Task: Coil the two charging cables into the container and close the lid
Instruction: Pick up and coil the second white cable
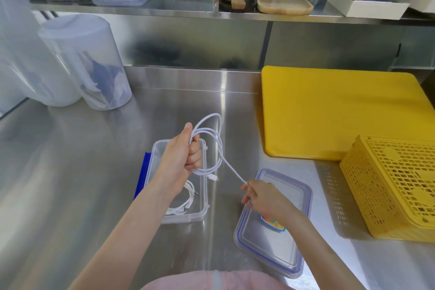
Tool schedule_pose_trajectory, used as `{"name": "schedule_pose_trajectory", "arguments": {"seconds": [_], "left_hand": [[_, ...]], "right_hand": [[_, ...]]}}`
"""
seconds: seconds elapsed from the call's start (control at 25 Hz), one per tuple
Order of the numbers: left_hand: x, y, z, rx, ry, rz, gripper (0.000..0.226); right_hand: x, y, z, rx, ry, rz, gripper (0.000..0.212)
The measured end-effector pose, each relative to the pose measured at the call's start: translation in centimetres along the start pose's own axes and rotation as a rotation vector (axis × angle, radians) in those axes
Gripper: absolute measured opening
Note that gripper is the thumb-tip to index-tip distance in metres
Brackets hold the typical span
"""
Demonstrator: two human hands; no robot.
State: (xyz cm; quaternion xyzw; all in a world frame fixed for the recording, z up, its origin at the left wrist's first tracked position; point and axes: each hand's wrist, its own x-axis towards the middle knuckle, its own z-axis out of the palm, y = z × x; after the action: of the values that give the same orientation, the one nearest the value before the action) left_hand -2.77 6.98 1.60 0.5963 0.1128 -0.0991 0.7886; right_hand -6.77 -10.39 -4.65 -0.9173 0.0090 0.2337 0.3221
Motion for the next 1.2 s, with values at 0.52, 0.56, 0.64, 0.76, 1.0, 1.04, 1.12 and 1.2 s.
{"name": "schedule_pose_trajectory", "arguments": {"seconds": [0.52,0.56,0.64,0.76,1.0,1.04,1.12,1.2], "left_hand": [[-0.1,-0.4,0.4,-0.011,-0.052,0.016,0.042],[0.1,-0.3,0.1,-0.069,-0.055,0.003,0.042],[0.6,-0.1,-0.7,-0.146,-0.046,-0.012,0.041],[0.8,0.6,-2.1,-0.202,-0.010,-0.009,0.043],[0.4,0.2,-1.9,-0.085,-0.060,0.035,0.034],[0.2,0.0,-1.6,-0.084,-0.083,0.039,0.034],[-0.1,-0.1,-0.9,-0.084,-0.124,0.045,0.035],[-0.4,-0.2,-0.3,-0.101,-0.149,0.068,0.036]], "right_hand": [[0.4,-3.1,-1.0,0.456,0.114,-0.263,0.026],[0.5,-2.8,-1.0,0.424,0.151,-0.290,0.026],[0.7,-2.1,-1.0,0.412,0.201,-0.302,0.028],[0.8,-0.6,-1.3,0.378,0.257,-0.275,0.028],[0.6,0.6,-2.8,0.318,0.226,-0.239,0.020],[0.5,0.2,-2.6,0.351,0.179,-0.244,0.014],[0.2,-0.9,-2.4,0.413,0.110,-0.271,0.017],[0.0,-2.2,-2.1,0.459,0.060,-0.292,0.026]]}}
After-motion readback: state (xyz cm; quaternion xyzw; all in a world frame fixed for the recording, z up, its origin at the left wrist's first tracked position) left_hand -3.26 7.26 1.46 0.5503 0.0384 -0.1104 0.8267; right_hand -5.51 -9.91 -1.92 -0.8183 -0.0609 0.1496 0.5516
